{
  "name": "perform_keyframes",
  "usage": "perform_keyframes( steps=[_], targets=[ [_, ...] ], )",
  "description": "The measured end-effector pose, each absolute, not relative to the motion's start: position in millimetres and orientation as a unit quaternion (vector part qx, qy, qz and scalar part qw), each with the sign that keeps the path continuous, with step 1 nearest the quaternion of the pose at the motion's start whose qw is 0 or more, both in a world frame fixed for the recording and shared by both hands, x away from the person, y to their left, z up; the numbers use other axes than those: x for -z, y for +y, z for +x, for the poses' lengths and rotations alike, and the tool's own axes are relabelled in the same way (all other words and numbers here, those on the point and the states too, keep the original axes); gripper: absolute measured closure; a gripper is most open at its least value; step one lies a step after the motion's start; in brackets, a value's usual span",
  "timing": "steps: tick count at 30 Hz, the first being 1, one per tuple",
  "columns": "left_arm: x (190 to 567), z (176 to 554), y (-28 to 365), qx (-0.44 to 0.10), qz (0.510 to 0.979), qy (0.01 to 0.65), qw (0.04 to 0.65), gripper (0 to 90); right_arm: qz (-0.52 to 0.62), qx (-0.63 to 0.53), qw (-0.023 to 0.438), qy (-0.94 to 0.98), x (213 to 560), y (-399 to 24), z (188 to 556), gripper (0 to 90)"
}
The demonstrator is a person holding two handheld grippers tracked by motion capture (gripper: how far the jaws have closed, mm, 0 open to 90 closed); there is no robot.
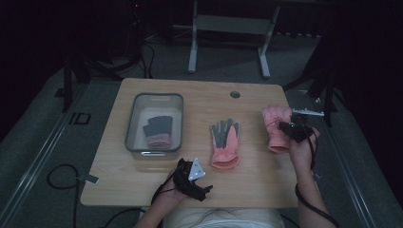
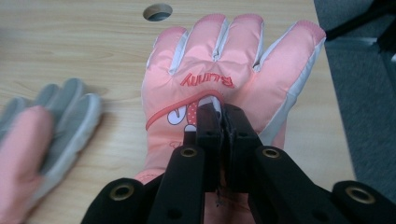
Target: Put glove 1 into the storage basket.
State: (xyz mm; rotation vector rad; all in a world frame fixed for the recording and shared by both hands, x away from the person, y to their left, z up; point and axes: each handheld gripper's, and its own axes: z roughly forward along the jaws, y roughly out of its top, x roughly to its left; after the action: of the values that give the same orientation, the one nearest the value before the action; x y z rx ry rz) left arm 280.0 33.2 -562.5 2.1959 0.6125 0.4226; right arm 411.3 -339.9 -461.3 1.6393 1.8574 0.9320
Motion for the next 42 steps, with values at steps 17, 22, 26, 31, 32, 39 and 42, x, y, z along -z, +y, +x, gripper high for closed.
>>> perform_keyframes(
  steps=[17, 22, 26, 31, 32, 39, 42],
  targets=[
    [562, 280, 34, -0.171, 0.866, 0.243, 0.402, 1.4, 0.611, -0.334, 0.241, 0.676, 478, -317, 364, 86.4],
    [563, 280, 34, -0.17, 0.868, 0.242, 0.4, 1.4, 0.617, -0.313, 0.23, 0.684, 499, -314, 373, 86.2],
    [563, 280, 34, -0.17, 0.867, 0.242, 0.401, 1.4, 0.623, -0.292, 0.206, 0.696, 516, -313, 385, 84.6],
    [563, 280, 33, -0.171, 0.869, 0.24, 0.398, 1.4, 0.62, -0.291, 0.203, 0.7, 522, -314, 388, 82.9],
    [563, 280, 33, -0.171, 0.869, 0.24, 0.398, 1.4, 0.621, -0.293, 0.202, 0.698, 523, -315, 388, 82.6],
    [563, 281, 33, -0.169, 0.868, 0.24, 0.401, 1.4, 0.601, -0.294, 0.2, 0.716, 508, -317, 384, 70.7],
    [563, 281, 34, -0.165, 0.868, 0.239, 0.402, 1.4, 0.584, -0.3, 0.199, 0.728, 500, -322, 384, 60.6]
  ],
)
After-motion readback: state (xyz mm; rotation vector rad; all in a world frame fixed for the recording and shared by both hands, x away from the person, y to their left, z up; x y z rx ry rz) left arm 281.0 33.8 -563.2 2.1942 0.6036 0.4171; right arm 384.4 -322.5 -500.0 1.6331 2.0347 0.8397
